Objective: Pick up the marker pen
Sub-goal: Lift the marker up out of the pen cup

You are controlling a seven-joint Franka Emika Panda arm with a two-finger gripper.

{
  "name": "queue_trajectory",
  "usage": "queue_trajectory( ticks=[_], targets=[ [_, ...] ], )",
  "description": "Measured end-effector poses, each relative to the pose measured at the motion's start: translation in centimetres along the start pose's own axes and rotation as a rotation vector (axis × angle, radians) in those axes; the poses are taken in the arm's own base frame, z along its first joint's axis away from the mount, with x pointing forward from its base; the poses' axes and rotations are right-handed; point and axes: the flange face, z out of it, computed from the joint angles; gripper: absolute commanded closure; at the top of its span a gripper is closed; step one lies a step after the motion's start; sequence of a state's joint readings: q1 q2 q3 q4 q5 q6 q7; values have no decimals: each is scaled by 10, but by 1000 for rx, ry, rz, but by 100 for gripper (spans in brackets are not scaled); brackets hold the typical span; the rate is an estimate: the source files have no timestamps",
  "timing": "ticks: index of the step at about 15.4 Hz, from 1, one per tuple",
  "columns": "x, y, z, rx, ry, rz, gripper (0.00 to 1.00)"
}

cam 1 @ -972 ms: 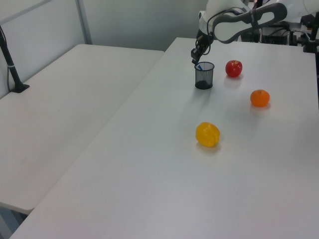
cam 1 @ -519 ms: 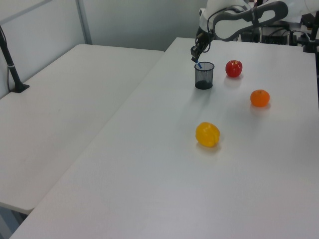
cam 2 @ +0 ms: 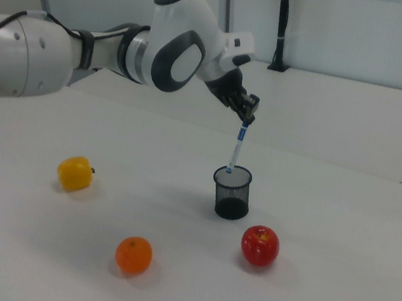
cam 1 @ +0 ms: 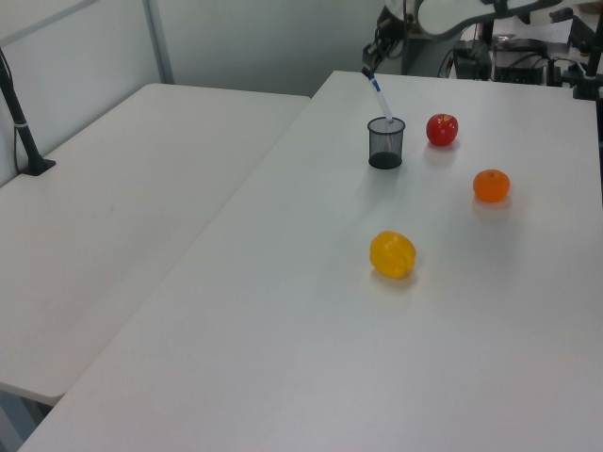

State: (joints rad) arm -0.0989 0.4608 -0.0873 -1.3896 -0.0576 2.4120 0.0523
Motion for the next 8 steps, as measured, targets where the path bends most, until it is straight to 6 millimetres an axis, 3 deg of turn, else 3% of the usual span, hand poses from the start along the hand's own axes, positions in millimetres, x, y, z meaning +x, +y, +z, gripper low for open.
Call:
queue_trajectory(
  ticks=[5,8],
  targets=[
    [1,-12,-34,14,-57,-12,86],
    [-13,-46,-48,35,-185,-56,86]
  ],
)
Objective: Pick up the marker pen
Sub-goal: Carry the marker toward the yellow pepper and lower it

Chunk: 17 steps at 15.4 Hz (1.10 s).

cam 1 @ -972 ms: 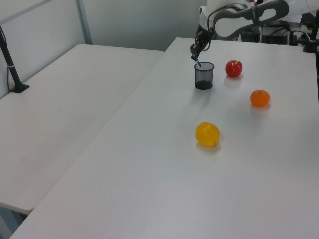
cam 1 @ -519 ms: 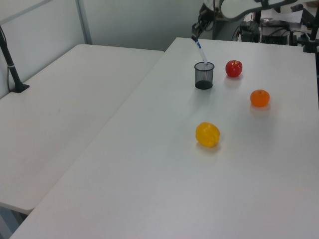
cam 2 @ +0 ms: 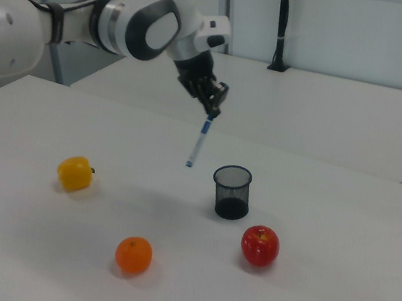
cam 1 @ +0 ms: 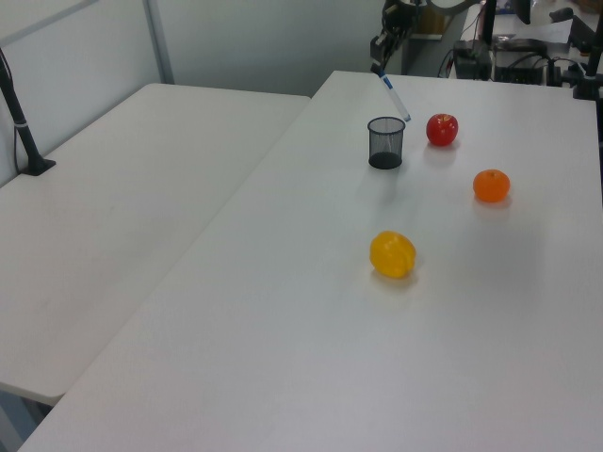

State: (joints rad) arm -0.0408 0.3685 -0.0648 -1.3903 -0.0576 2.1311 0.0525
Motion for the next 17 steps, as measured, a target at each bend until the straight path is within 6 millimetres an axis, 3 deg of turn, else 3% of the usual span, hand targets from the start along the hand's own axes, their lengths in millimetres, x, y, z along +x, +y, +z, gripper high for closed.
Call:
queue_trajectory(
  ticks=[3,8,12,17],
  targets=[
    [-22,-47,-1,14,-160,-64,86],
    [-64,-114,17,36,-353,-167,86],
    [-96,-141,36,48,-426,-217,86],
    [-118,-153,71,67,-425,-230,85]
  ],
)
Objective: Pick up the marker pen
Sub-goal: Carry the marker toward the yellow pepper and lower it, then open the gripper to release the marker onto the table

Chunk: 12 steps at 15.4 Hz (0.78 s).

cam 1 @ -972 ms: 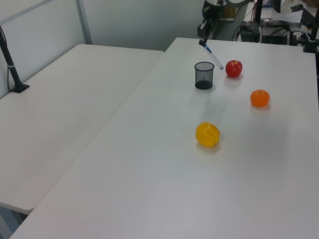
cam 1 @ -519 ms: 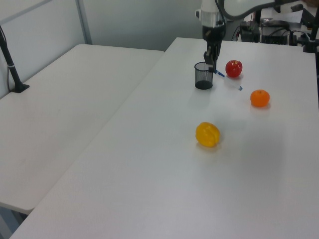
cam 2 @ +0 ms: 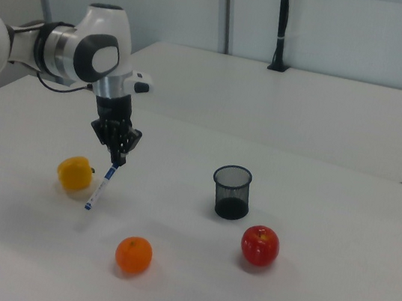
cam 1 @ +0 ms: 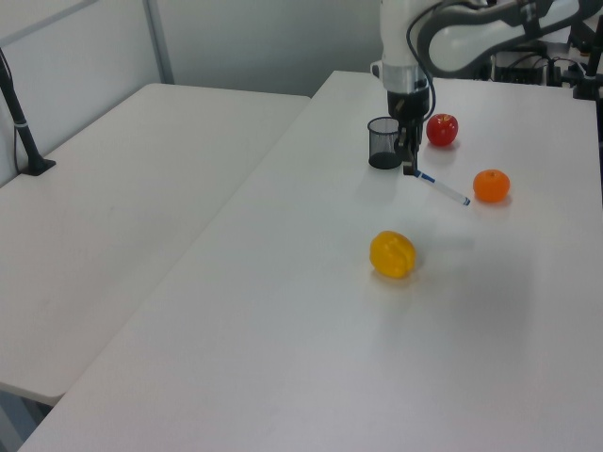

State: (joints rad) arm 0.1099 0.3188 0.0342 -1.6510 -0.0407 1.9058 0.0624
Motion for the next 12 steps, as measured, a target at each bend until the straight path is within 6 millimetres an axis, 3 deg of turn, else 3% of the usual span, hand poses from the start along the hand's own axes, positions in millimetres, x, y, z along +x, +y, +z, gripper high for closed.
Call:
queue_trajectory(
  ticks=[5,7,9,10,12],
  targets=[
    [8,-7,42,3,0,-11,79],
    [11,-14,52,3,-1,-20,56],
    [12,-15,53,4,1,-22,16],
    [12,-15,52,4,2,-22,5],
    [12,-15,52,4,4,-22,0]
  ],
)
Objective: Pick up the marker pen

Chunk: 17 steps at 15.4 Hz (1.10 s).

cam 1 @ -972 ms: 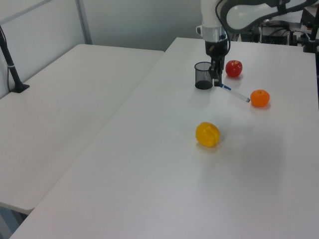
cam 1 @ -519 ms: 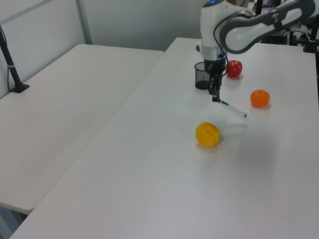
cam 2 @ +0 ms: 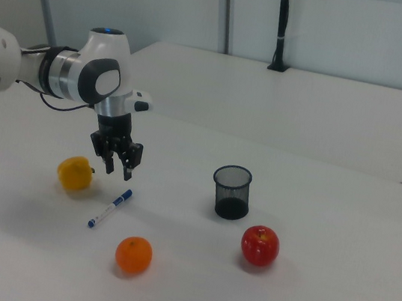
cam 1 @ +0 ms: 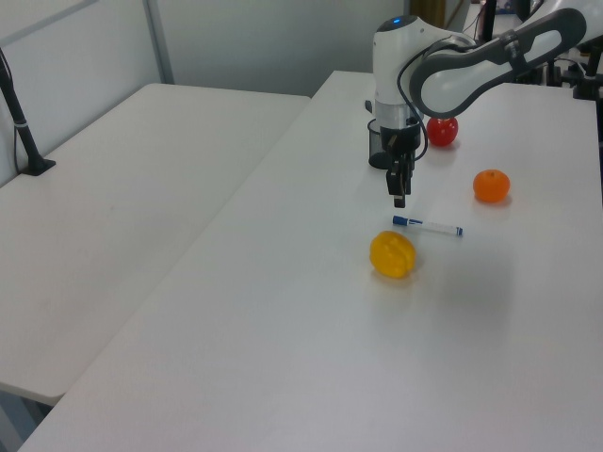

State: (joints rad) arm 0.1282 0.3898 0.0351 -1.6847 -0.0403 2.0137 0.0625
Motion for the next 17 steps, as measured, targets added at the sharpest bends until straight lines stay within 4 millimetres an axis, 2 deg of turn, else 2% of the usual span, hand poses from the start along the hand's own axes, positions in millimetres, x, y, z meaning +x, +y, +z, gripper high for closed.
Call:
queue_trajectory(
  ticks=[5,7,9,11,14,17],
  targets=[
    [0,-1,-3,0,6,-1,0],
    [2,-1,-16,1,28,-1,0],
    [1,0,-42,1,64,1,0],
    [-8,2,-78,-1,81,2,0],
    [-35,5,-137,-6,96,7,0],
    [-66,12,-184,-9,100,18,0]
  ],
)
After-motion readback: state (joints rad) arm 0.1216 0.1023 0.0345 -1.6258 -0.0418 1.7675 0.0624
